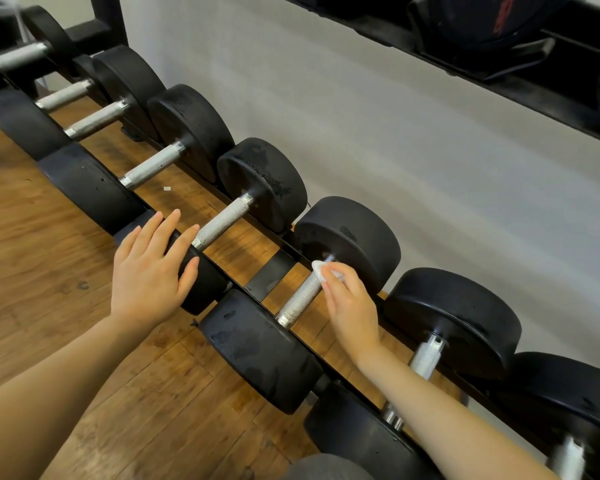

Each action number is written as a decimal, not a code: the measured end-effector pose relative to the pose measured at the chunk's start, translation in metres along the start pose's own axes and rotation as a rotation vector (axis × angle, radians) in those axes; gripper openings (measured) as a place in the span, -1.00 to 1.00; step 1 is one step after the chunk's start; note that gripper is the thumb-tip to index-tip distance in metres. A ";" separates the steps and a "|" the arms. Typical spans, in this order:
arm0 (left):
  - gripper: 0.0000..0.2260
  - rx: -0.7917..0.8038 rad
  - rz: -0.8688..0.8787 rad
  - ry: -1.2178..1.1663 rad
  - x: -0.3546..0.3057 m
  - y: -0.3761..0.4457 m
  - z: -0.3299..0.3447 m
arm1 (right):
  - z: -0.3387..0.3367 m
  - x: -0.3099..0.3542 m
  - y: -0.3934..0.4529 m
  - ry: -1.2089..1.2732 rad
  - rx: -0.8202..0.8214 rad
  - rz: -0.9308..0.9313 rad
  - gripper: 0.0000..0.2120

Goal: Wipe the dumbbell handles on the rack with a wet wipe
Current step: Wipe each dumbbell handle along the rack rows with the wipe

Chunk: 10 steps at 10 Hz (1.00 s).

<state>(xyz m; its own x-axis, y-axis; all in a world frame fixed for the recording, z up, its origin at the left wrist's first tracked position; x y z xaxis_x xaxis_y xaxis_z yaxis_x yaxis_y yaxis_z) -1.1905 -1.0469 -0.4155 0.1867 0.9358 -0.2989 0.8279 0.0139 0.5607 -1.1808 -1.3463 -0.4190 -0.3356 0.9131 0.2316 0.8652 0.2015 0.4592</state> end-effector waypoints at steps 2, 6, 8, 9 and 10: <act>-0.51 0.013 -0.002 0.008 0.000 -0.001 -0.001 | -0.004 -0.005 -0.007 0.036 -0.042 0.058 -0.63; -0.51 0.011 -0.006 0.000 0.000 0.000 0.000 | 0.012 -0.012 -0.018 0.276 -0.025 0.173 -0.73; -0.51 0.015 -0.007 -0.003 -0.001 -0.001 -0.001 | 0.006 -0.009 -0.014 0.216 -0.114 0.164 -0.67; -0.51 0.017 -0.011 -0.005 -0.001 0.000 -0.001 | 0.009 -0.004 -0.020 0.229 -0.103 0.146 -0.70; -0.50 0.015 -0.014 -0.005 0.000 -0.001 0.000 | 0.008 -0.004 -0.023 0.241 -0.099 0.134 -0.70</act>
<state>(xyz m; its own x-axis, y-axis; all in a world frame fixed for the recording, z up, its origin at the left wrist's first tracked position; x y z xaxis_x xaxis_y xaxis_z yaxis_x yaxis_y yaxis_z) -1.1918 -1.0470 -0.4157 0.1778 0.9337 -0.3109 0.8382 0.0219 0.5449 -1.1959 -1.3515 -0.4374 -0.3099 0.8163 0.4875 0.8711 0.0384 0.4896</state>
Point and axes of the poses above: each hand's wrist, its own y-axis towards the middle knuckle, its own z-axis out of the palm, x = y × z, the point moved 7 cm from there along y, towards the middle knuckle, and after that the axes turned 7 degrees about -y, right-handed, at the moved point
